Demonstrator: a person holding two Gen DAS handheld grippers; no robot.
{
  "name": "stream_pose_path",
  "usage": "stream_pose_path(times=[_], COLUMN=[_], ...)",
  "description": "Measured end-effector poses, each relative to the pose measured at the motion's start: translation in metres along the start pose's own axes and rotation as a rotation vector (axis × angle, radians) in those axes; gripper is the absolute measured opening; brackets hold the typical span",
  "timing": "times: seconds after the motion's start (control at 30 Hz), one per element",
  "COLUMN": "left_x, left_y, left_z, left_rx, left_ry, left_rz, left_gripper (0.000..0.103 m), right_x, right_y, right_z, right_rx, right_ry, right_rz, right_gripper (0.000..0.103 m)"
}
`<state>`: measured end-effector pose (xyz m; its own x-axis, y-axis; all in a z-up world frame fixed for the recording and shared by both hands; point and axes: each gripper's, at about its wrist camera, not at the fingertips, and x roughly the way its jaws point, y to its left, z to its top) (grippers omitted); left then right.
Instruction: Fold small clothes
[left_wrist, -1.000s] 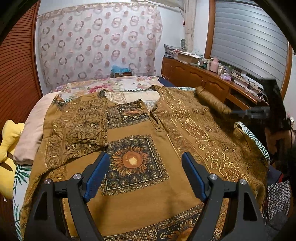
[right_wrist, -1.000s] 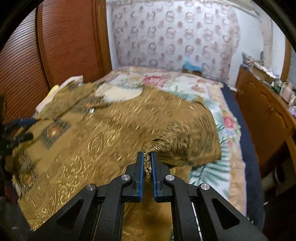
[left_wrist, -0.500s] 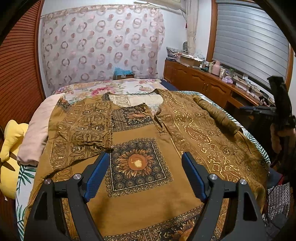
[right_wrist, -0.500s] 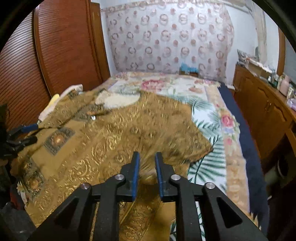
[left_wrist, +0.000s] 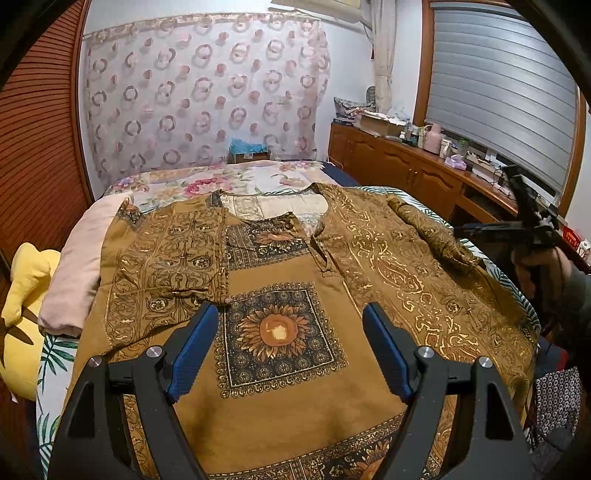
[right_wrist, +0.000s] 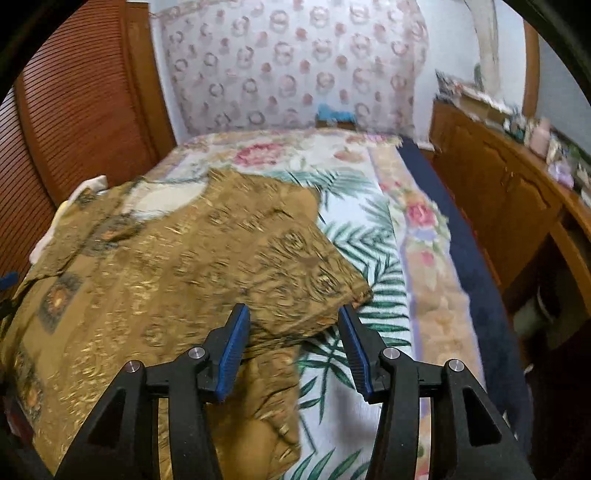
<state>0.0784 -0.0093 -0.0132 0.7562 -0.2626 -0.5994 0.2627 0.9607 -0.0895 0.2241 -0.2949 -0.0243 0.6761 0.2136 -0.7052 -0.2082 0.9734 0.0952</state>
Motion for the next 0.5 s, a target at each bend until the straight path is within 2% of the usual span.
stream_pose_path(times=[0.17, 0.27, 0.37, 0.43, 0.5], left_x=[0.001, 0.001, 0.000, 0.000, 0.000], left_y=[-0.001, 0.000, 0.001, 0.002, 0.005], left_z=[0.000, -0.001, -0.002, -0.003, -0.003], left_rx=[-0.001, -0.003, -0.003, -0.007, -0.011], left_ry=[0.005, 0.008, 0.009, 0.007, 0.007], left_rz=[0.001, 0.000, 0.004, 0.005, 0.008], left_gripper=[0.081, 0.081, 0.081, 0.081, 0.081], right_x=[0.023, 0.028, 0.029, 0.023, 0.018], right_y=[-0.007, -0.005, -0.002, 0.000, 0.004], right_z=[0.008, 0.011, 0.017, 0.023, 0.027], right_rx=[0.037, 0.024, -0.008, -0.039, -0.059], right_ry=[0.047, 0.042, 0.047, 0.020, -0.018], right_rz=[0.033, 0.032, 0.052, 0.023, 0.007], right_gripper=[0.051, 0.051, 0.019, 0.010, 0.008])
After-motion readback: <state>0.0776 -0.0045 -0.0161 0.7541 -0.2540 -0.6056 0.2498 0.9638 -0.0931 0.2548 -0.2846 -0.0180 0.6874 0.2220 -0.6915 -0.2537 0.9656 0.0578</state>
